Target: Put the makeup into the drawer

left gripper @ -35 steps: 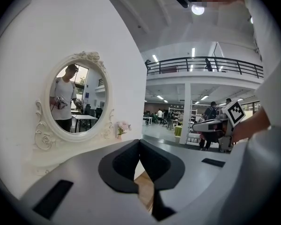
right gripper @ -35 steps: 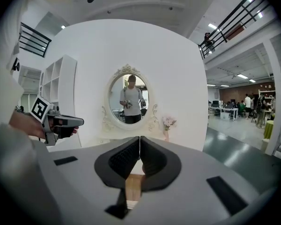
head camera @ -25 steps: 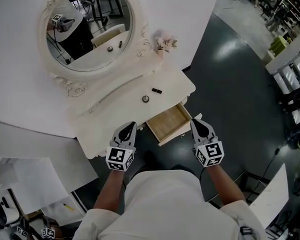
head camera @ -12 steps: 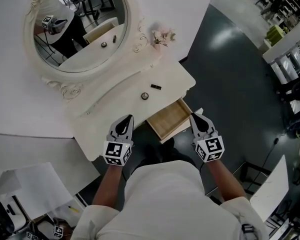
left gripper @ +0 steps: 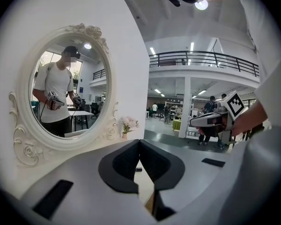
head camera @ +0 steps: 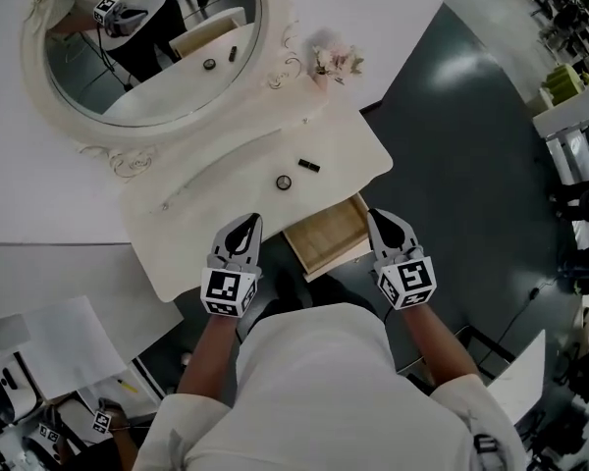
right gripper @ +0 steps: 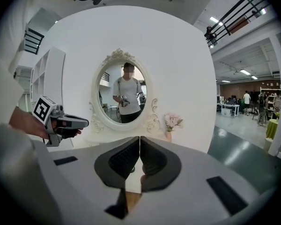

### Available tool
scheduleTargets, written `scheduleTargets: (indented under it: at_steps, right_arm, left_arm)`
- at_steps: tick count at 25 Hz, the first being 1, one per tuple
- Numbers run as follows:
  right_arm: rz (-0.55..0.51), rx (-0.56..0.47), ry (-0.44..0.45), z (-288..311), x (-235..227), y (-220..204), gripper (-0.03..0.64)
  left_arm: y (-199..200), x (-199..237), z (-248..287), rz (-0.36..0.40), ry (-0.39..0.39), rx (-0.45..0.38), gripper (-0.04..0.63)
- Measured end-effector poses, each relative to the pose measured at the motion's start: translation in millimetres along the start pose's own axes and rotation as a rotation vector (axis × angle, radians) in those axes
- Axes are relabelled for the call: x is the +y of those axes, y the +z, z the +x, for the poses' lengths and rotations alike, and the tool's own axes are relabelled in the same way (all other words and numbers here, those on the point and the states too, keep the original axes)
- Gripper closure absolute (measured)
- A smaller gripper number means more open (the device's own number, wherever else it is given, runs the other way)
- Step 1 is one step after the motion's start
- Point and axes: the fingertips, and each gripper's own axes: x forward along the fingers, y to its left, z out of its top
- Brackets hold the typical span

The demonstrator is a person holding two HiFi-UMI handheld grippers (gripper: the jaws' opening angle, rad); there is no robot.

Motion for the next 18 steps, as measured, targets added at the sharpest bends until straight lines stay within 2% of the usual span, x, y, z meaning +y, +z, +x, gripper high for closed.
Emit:
scheduleTargets:
  at_steps: [18]
  right_arm:
    - [-0.084, 0.136, 0.234, 79, -52, -34, 0.588]
  left_arm:
    - [-23, -3, 60, 0.006, 0.138, 0.092, 0.58]
